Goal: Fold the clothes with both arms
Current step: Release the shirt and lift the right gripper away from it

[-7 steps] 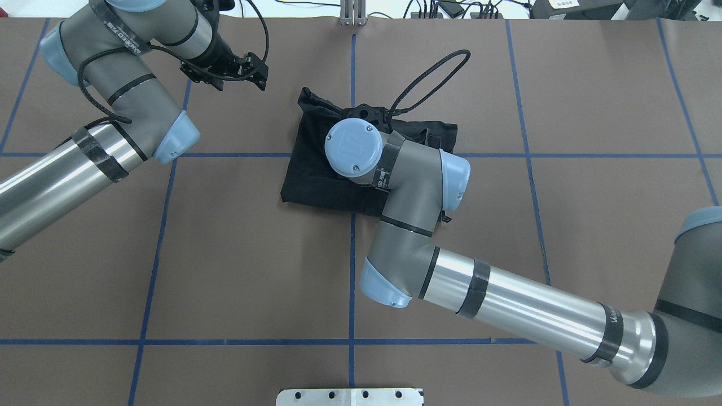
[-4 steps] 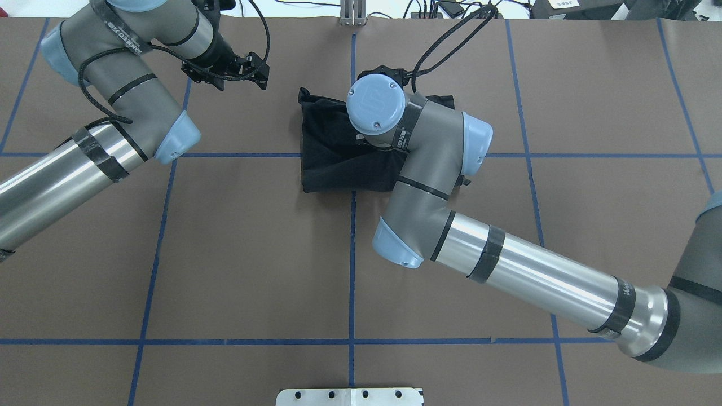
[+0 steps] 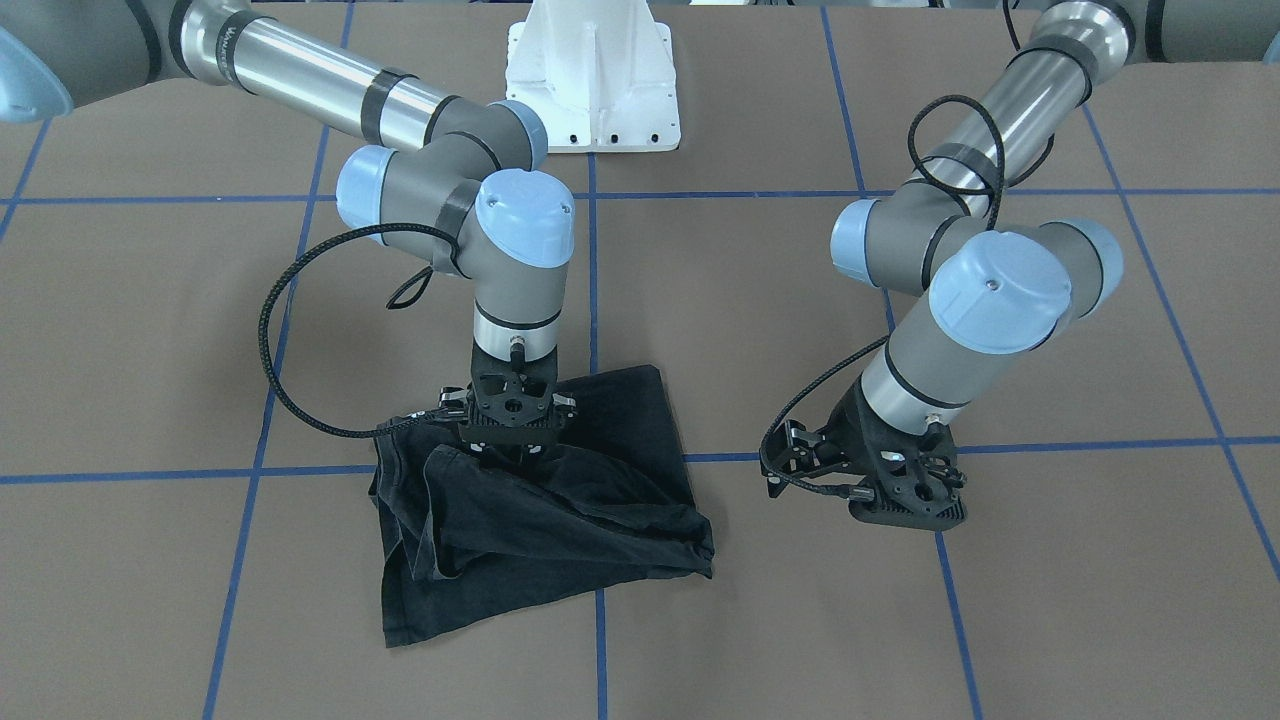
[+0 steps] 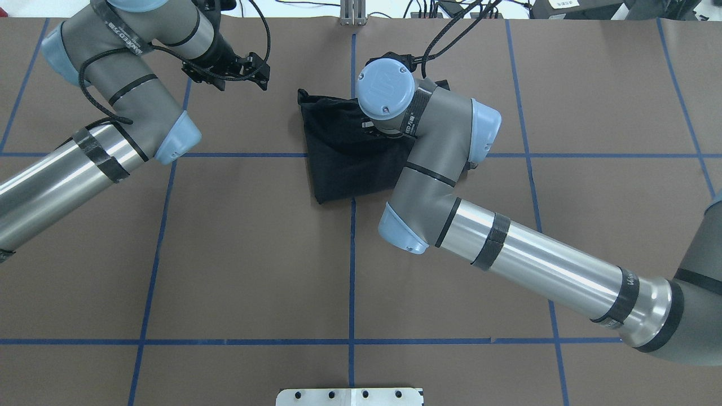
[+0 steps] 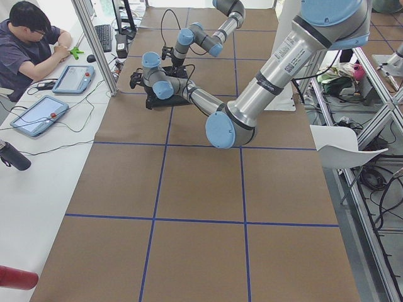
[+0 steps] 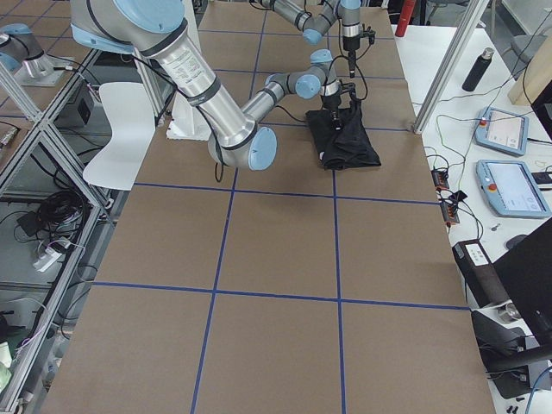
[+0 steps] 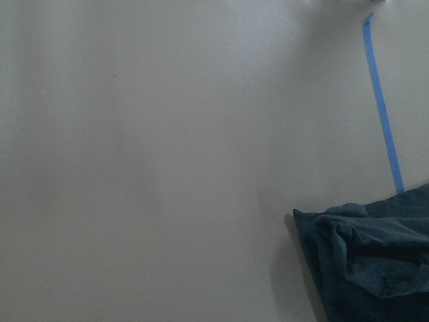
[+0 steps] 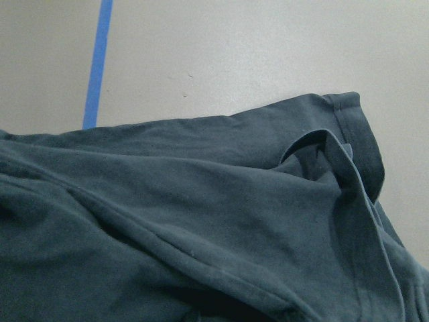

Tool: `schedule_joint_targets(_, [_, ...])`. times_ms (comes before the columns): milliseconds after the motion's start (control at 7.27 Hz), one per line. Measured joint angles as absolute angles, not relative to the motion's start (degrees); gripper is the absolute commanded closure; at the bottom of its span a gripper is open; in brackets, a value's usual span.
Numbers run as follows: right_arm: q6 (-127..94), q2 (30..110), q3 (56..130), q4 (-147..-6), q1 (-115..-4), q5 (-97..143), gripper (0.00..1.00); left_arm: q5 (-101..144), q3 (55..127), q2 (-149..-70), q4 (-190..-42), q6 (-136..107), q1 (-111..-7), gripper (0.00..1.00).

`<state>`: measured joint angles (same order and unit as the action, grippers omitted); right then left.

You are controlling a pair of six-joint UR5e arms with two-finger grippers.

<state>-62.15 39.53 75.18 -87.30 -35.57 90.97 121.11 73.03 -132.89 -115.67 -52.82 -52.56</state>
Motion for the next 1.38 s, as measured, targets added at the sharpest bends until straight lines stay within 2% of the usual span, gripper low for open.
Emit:
schedule_joint_targets(138, [-62.07,39.38,74.61,-87.29,-35.56,90.93,0.1,121.11,73.03,-132.89,-115.66,-52.82,-52.56,0.0])
schedule_joint_targets(275, [-62.01,38.73,73.79,-87.26,-35.68,90.8,0.51,121.11,73.04,-132.89,-115.67,-52.82,-52.56,0.0])
schedule_joint_targets(413, [-62.07,37.05,71.88,-87.2,-36.12,90.61,0.99,121.11,73.04,-132.88,-115.66,-52.84,-52.56,0.0])
schedule_joint_targets(1238, [-58.14,24.3,46.3,-73.82,-43.21,90.6,1.0,121.11,73.5,-132.89,-115.51,-53.15,-52.56,0.0])
schedule_joint_targets(1376, [-57.58,22.73,43.77,-71.22,-43.91,91.39,0.64,121.11,73.78,-132.85,-115.42,-53.15,-52.57,0.0])
